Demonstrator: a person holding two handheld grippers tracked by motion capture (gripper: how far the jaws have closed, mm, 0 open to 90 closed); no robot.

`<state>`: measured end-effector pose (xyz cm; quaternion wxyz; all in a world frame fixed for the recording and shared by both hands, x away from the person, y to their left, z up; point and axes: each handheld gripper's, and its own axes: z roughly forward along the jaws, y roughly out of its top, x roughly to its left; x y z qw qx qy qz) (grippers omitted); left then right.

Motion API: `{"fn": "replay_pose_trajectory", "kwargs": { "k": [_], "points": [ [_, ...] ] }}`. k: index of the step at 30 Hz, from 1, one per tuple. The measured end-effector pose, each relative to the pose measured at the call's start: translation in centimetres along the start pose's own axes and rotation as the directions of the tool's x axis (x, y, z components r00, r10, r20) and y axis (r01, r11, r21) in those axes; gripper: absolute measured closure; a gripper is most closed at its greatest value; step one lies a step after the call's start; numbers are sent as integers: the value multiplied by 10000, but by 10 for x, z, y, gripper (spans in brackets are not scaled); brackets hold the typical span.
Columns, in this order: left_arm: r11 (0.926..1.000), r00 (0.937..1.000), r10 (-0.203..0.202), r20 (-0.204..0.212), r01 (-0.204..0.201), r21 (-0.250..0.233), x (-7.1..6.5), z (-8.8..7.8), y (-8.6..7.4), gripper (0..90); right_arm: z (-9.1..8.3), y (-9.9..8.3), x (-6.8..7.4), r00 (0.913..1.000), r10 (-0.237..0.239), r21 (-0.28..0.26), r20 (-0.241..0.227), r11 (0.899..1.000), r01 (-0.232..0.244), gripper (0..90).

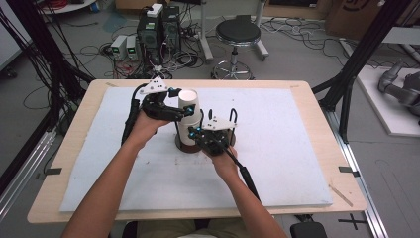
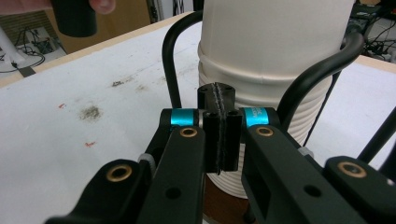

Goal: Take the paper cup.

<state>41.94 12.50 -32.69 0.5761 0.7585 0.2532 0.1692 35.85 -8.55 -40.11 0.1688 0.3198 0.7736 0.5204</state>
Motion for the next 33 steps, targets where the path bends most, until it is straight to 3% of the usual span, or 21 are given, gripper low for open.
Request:
{"fn": "replay_pose_trajectory", "kwargs": {
  "k": [5, 11, 15, 19, 22, 24, 25, 33],
  "points": [
    [9994, 9996, 271, 119, -274, 211, -3, 4, -1, 300, 0, 0, 0, 10000, -16, 34, -35, 10000, 16, 900],
    [9981, 9984, 573, -22, -572, 236, -5, 1, 3, 318, 0, 0, -1, 10000, -54, 15, -36, 10000, 54, 900],
    [9961, 9994, 339, -57, -343, -810, -5, -12, 20, 329, 0, 0, 0, 9999, -107, 35, -57, 9999, 108, 900],
    [9908, 9997, 216, -72, -224, -1335, -5, -25, 38, 333, 0, 0, 0, 9998, -185, 52, -22, 9998, 185, 900],
    [9891, 9998, 41, -219, -72, -1473, -5, -33, 46, 335, -2, 1, 0, 9998, -199, 68, -7, 9998, 199, 900],
    [9833, 9997, -200, -159, 168, -1811, -6, -40, 53, 335, -3, 1, 0, 9997, -252, 83, -23, 9996, 252, 900],
    [9798, 9997, -182, -178, 143, -1995, -8, -49, 59, 335, -4, 2, 0, 9995, -296, 165, -71, 9994, 297, 900],
    [9719, 9995, 103, -310, -173, -2350, -20, -83, 80, 336, -18, 3, 3, 9972, -642, -12, -371, 9979, 642, 900]
  ]
}}
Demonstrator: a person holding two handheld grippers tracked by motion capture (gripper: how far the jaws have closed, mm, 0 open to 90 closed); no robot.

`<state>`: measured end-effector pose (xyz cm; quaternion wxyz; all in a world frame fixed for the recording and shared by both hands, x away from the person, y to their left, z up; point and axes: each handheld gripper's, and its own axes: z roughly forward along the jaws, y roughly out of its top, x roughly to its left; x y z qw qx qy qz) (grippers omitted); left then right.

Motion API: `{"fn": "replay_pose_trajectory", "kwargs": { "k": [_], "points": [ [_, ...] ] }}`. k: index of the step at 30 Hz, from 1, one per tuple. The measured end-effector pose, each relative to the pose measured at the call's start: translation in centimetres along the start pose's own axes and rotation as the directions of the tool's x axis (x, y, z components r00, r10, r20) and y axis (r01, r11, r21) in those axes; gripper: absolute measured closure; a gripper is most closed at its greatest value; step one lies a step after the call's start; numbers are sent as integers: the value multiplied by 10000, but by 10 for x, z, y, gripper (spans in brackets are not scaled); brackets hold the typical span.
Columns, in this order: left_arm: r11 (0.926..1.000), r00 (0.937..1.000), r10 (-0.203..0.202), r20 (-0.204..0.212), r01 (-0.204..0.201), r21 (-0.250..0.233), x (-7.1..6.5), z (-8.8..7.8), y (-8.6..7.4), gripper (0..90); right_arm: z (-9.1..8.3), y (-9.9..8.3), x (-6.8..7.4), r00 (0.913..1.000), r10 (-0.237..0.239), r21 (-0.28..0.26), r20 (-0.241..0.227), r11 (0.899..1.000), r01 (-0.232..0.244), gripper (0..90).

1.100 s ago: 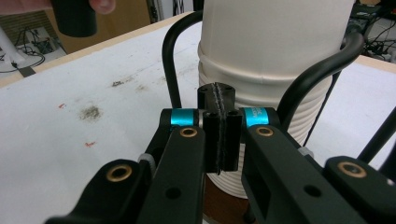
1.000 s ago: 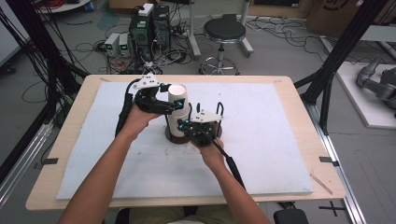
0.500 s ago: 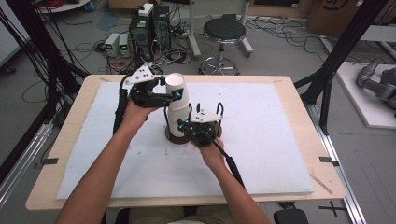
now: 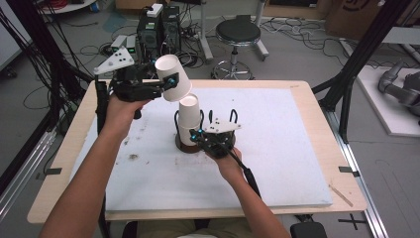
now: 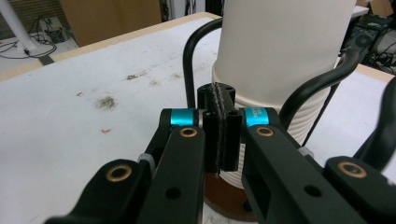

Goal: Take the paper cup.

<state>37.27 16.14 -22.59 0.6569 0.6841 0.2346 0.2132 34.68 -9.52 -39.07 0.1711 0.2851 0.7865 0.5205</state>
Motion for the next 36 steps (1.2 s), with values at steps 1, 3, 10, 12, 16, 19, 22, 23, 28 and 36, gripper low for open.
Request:
{"fn": "replay_pose_trajectory", "kwargs": {
  "k": [1, 3, 10, 12, 16, 19, 22, 23, 28, 36],
  "points": [
    [10000, 10000, 0, 0, 0, 0, 0, 0, 0, 336, -3, 0, 0, 10000, -59, -13, -39, 10000, 59, 900],
    [9999, 10000, 32, 31, -33, 110, -3, -6, 1, 336, -6, 1, 0, 9998, -155, -9, -101, 9999, 155, 900],
    [9996, 9995, -158, 290, 151, 243, -9, -31, -16, 337, -41, -1, -10, 9963, -759, -232, -405, 9969, 750, 806],
    [9992, 9987, -355, 364, 348, 211, -8, -38, -22, 337, -46, -2, -13, 9964, -713, -217, -451, 9973, 704, 792],
    [9980, 9975, -567, 421, 554, 305, -7, -49, -36, 337, -63, -6, -23, 9970, -668, -170, -396, 9977, 662, 682],
    [9974, 9970, -607, 485, 586, 431, -7, -53, -48, 337, -75, -12, -30, 9972, -732, -293, -169, 9969, 727, 563],
    [9974, 9975, -435, 556, 402, 592, -12, -56, -63, 337, -85, -18, -38, 9969, -782, -232, -101, 9967, 779, 493],
    [9975, 9976, -420, 548, 387, 587, -14, -57, -68, 336, -91, -20, -41, 9957, -917, -250, -142, 9955, 914, 439],
    [9960, 9955, -733, 606, 699, 565, -16, -58, -96, 336, -99, -24, -46, 9905, -1298, -267, -452, 9913, 1287, 341],
    [9953, 9935, -804, 801, 757, 602, -25, -55, -115, 335, -96, -25, -50, 9895, -1233, -55, -754, 9924, 1232, 246]
  ]
}}
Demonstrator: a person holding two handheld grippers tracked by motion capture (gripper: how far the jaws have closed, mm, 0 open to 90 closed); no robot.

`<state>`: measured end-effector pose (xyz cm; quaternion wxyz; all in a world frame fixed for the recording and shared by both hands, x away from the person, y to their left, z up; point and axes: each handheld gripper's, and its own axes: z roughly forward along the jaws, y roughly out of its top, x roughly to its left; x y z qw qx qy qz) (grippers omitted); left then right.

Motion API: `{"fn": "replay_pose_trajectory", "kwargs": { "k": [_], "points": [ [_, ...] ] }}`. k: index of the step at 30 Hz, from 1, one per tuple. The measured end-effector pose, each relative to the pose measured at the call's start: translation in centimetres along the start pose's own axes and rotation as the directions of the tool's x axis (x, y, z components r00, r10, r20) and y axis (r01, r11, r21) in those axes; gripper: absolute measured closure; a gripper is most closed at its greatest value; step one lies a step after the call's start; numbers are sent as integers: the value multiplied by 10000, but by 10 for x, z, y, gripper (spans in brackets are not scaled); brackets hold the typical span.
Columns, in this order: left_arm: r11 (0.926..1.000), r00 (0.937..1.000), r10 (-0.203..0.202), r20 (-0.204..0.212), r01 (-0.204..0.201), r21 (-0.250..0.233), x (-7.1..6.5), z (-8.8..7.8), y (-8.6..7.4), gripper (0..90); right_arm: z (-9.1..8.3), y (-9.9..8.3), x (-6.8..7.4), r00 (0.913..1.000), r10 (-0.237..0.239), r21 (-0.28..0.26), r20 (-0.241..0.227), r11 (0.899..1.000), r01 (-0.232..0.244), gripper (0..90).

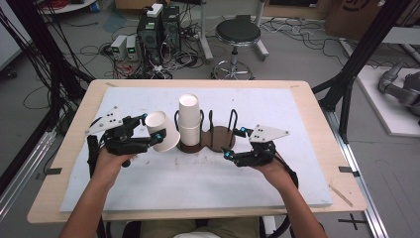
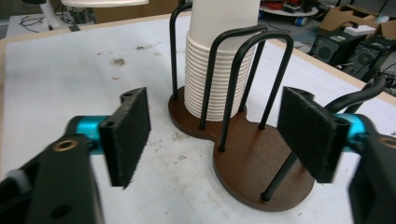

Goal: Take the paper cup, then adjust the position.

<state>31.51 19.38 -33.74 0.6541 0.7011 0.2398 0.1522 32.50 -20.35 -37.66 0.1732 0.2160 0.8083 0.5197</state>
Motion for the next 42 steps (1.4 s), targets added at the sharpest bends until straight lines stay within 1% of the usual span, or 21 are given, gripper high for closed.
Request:
{"fn": "replay_pose_trajectory", "kwargs": {
  "k": [2, 7, 9, 10, 12, 13, 16, 18, 21, 25, 27, 29, 31, 35, 36, 37, 38, 39, 40, 41, 42],
  "points": [
    [10000, 10000, 84, 52, -84, -23, -3, 1, -1, 334, -2, 0, -1, 9999, -143, 72, -65, 9999, 143, 216],
    [9999, 9996, 96, 271, -100, 119, -5, 6, -4, 334, -8, -1, -2, 9999, -44, -30, -133, 10000, 43, 211],
    [9999, 9990, 113, 432, -118, 112, -8, 7, -4, 334, -10, -2, 0, 9998, -101, -83, -187, 9999, 100, 211],
    [9998, 9986, 145, 514, -152, 136, -10, 8, -4, 334, -11, -3, 3, 9994, -154, -209, -294, 9997, 148, 211],
    [9997, 9977, 162, 657, -172, 145, -12, 11, -3, 334, -10, -5, 4, 9992, -161, -313, -358, 9994, 150, 211],
    [9998, 9972, 163, 724, -174, 139, -13, 13, -3, 334, -9, -6, 4, 9990, -130, -182, -428, 9998, 122, 211],
    [9997, 9961, 158, 871, -174, 183, -16, 18, -3, 334, -8, -7, 5, 9992, -81, -190, -385, 9998, 74, 211],
    [9995, 9958, 184, 898, -205, 229, -17, 20, -3, 334, -8, -7, 6, 9987, -168, -176, -480, 9997, 159, 211],
    [9990, 9953, 242, 938, -275, 342, -19, 23, -5, 334, -6, -7, 9, 9967, -537, -148, -608, 9985, 529, 211],
    [9990, 9948, 202, 998, -241, 380, -21, 24, -7, 335, -5, -9, 8, 9972, -466, -98, -593, 9989, 461, 211],
    [9987, 9945, 221, 1026, -267, 434, -22, 26, -7, 335, -6, -11, 8, 9974, -360, -184, -620, 9992, 349, 211],
    [9988, 9930, 226, 1161, -276, 409, -25, 29, -6, 336, -7, -12, 9, 9969, -387, -355, -691, 9987, 363, 211],
    [9982, 9910, 319, 1301, -381, 454, -27, 35, -4, 336, -7, -12, 10, 9959, -446, -510, -788, 9979, 407, 211],
    [9971, 9858, 472, 1610, -560, 510, -32, 50, -1, 336, -6, -12, 11, 9946, -218, -694, -1014, 9975, 147, 211],
    [9968, 9838, 493, 1723, -593, 532, -33, 54, 0, 336, -6, -11, 11, 9936, -74, -693, -1128, 9976, -4, 211],
    [9963, 9823, 532, 1796, -643, 567, -35, 58, 0, 336, -6, -10, 12, 9903, 146, -638, -1380, 9977, -236, 211],
    [9953, 9808, 606, 1856, -733, 626, -36, 62, 0, 336, -6, -10, 12, 9903, 146, -638, -1380, 9977, -236, 211],
    [9942, 9797, 674, 1890, -818, 694, -36, 66, 0, 336, -5, -10, 12, 9888, 150, -603, -1488, 9979, -242, 211],
    [9934, 9775, 669, 2000, -840, 782, -37, 72, -1, 336, -4, -9, 14, 9848, 168, -604, -1728, 9978, -276, 200],
    [9934, 9775, 669, 2000, -840, 782, -37, 72, -1, 336, -4, -9, 14, 9848, 168, -604, -1728, 9978, -276, 200],
    [9931, 9767, 664, 2040, -844, 809, -38, 74, -2, 336, -3, -8, 15, 9829, 137, -604, -1835, 9979, -252, 197]
  ]
}}
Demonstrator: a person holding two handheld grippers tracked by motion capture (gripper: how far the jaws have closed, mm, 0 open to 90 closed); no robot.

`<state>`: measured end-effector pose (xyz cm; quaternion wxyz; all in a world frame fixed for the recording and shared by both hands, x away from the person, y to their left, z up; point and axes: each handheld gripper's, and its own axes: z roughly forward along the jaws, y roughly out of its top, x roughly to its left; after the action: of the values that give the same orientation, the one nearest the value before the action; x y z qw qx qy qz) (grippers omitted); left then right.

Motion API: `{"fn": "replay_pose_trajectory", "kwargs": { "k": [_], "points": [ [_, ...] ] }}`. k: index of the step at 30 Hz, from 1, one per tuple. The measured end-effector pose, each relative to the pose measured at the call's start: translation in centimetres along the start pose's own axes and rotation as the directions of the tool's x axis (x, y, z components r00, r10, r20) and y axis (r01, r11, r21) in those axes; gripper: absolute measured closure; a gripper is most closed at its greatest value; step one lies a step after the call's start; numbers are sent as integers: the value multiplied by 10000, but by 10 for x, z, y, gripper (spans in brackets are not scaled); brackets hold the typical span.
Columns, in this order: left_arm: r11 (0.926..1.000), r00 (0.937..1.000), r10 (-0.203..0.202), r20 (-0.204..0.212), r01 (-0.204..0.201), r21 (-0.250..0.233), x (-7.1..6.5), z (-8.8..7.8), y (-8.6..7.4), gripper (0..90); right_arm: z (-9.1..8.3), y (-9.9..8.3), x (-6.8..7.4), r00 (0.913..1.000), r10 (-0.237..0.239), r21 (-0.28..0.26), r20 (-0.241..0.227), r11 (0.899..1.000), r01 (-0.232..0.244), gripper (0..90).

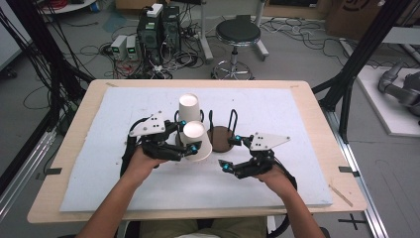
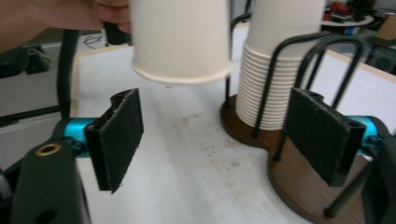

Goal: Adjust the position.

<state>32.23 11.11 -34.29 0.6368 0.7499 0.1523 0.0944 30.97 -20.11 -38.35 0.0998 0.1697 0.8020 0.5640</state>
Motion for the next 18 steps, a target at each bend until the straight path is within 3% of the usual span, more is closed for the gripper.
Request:
{"fn": "replay_pose_trajectory", "kwargs": {
  "k": [10, 18],
  "points": [
    [9998, 9983, 8, 590, -21, 215, -8, 11, -7, 336, 12, 2, 5, 9993, 61, 57, -381, 10000, -58, 197],
    [9996, 9939, 205, 1080, -224, 170, -17, 20, -8, 336, 25, 2, 12, 9941, 177, 81, -1070, 9998, -169, 196]
  ]
}}
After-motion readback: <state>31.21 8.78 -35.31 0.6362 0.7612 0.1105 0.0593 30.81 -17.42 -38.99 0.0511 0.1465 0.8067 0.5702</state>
